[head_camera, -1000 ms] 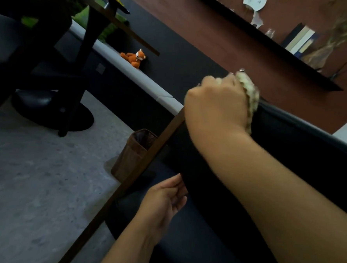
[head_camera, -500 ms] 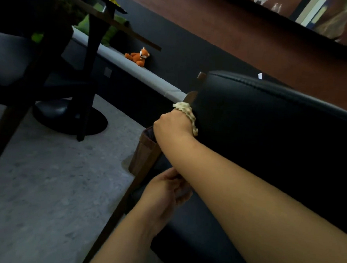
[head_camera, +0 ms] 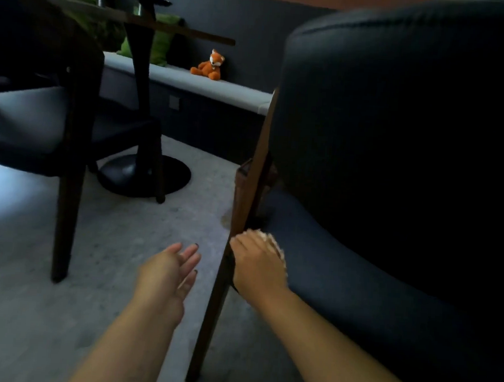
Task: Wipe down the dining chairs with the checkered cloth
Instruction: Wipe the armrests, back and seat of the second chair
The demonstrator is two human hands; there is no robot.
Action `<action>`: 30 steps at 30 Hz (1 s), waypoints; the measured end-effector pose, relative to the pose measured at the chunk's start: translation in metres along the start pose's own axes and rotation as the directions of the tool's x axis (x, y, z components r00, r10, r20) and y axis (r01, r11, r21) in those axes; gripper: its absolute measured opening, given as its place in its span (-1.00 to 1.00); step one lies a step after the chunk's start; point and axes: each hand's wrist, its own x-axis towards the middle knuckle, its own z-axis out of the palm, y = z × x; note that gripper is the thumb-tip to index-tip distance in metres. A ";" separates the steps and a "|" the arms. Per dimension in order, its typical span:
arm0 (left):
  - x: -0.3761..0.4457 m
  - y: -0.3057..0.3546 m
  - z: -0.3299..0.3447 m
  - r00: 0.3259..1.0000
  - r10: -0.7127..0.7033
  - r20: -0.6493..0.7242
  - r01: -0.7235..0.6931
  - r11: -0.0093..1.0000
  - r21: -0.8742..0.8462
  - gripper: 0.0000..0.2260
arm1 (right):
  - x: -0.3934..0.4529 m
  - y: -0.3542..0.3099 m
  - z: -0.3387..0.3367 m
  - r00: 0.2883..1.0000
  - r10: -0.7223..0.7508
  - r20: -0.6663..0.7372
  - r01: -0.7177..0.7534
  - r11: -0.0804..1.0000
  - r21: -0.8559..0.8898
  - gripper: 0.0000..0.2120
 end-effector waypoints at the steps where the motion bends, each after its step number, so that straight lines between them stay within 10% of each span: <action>1: -0.002 -0.004 0.005 1.000 0.001 -0.002 -0.001 1.000 0.025 -0.62 | -0.007 0.001 0.008 0.999 0.031 0.033 -0.031 0.999 0.013 -0.71; 9: 0.003 -0.049 0.038 0.992 0.122 -0.003 -0.111 0.912 0.395 -0.81 | -0.037 0.012 -0.003 0.994 0.015 0.112 -0.021 0.999 0.048 -0.49; 16: -0.020 -0.109 0.069 0.968 0.209 0.137 -0.247 0.720 0.649 -0.36 | -0.107 0.042 -0.023 0.999 0.036 -0.041 -0.034 0.998 0.055 -0.52; 30: -0.047 -0.185 0.098 0.994 -0.099 0.038 0.079 0.929 0.361 -0.27 | -0.243 0.153 -0.070 0.952 0.103 -0.289 -0.121 0.992 -0.043 -0.61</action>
